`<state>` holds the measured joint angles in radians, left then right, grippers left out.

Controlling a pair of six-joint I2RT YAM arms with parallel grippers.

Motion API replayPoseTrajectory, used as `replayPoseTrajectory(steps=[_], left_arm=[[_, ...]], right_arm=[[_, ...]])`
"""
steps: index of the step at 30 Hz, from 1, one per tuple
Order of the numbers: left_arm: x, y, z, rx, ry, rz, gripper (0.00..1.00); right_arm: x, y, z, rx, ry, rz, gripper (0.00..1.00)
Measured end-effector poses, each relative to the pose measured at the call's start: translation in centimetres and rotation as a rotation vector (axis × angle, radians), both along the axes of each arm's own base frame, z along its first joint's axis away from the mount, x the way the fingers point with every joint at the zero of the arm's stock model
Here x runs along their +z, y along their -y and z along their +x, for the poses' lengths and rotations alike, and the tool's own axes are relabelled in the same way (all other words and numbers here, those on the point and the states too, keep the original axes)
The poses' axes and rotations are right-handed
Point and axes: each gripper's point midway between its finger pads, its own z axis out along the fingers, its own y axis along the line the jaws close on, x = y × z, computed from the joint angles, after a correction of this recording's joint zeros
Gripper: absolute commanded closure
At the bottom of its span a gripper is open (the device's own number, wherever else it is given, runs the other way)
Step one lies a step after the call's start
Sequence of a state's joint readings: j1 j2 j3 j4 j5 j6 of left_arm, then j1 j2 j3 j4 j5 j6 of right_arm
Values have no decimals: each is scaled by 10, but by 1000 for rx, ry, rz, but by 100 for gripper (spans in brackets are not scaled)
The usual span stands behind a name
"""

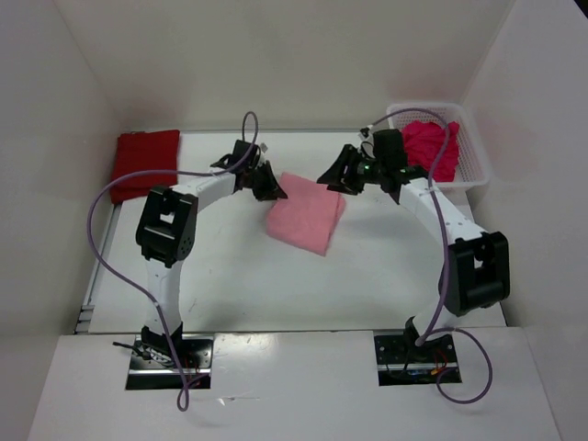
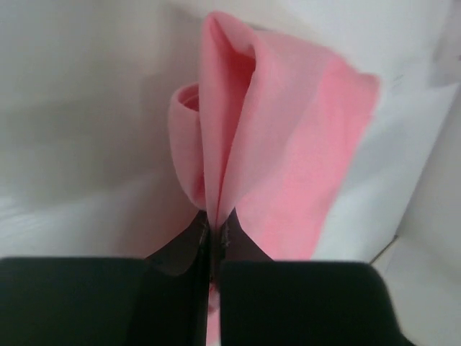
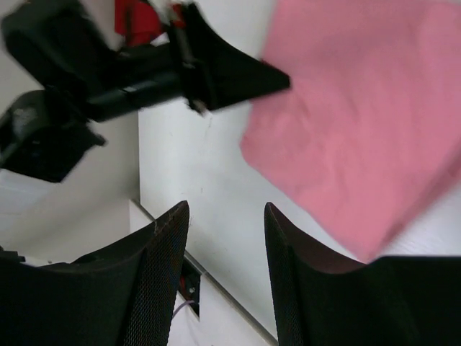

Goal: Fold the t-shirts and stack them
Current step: Put the neatly folded tshirt into the corner of the board with the left arm, then grab crumpled tshirt from bin with the right arm

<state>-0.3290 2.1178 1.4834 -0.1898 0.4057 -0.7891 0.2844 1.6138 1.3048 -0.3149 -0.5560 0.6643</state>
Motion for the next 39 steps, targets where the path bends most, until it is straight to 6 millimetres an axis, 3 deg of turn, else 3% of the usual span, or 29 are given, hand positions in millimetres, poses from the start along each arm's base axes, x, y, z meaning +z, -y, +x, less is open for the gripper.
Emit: replayPoseTrajectory(steps=[3, 6, 8, 10, 12, 14, 16, 17, 18, 20, 22, 25, 27, 30, 31, 34, 37, 39], left_arm=[[52, 2, 35, 16, 93, -40, 100], [118, -25, 81, 79, 236, -90, 100], [157, -61, 110, 148, 328, -106, 100], [190, -116, 132, 244, 407, -109, 100], [205, -171, 140, 342, 432, -106, 100], [211, -227, 140, 441, 447, -93, 74], [203, -288, 127, 568, 432, -86, 44], [194, -320, 117, 642, 416, -86, 28], [184, -344, 105, 703, 398, -92, 3], [149, -392, 71, 849, 308, -113, 0], [113, -415, 44, 941, 214, -126, 0], [80, -406, 18, 972, 109, -118, 0], [82, -391, 5, 967, 87, -105, 0], [123, -377, -3, 956, 169, -84, 0], [143, -375, -5, 955, 221, -78, 0], [190, -361, -8, 930, 357, -61, 8], [210, -307, 2, 808, 427, -68, 24], [203, -248, 5, 664, 418, -76, 34]], right_arm=[[0, 30, -7, -68, -3, 8, 48], [-2, 52, -8, -119, -9, 10, 48], [-7, 59, -8, -135, -18, 6, 48], [-13, 60, -11, -131, -29, 2, 48], [-14, 59, -13, -120, -37, 6, 48], [-14, 58, -15, -110, -39, 11, 48], [-13, 56, -16, -100, -39, 18, 48], [-13, 56, -17, -96, -41, 21, 48], [-13, 55, -17, -91, -40, 23, 47], [-14, 55, -19, -85, -42, 24, 47], [-16, 55, -20, -80, -46, 23, 47], [-21, 55, -23, -75, -57, 20, 47], [-23, 55, -23, -75, -63, 18, 47], [-29, 57, -21, -86, -71, 6, 57], [-31, 58, -20, -94, -73, -3, 71], [-38, 65, -12, -142, -81, -42, 94], [-38, 79, 14, -233, -82, -102, 97], [-31, 95, 40, -310, -61, -142, 93]])
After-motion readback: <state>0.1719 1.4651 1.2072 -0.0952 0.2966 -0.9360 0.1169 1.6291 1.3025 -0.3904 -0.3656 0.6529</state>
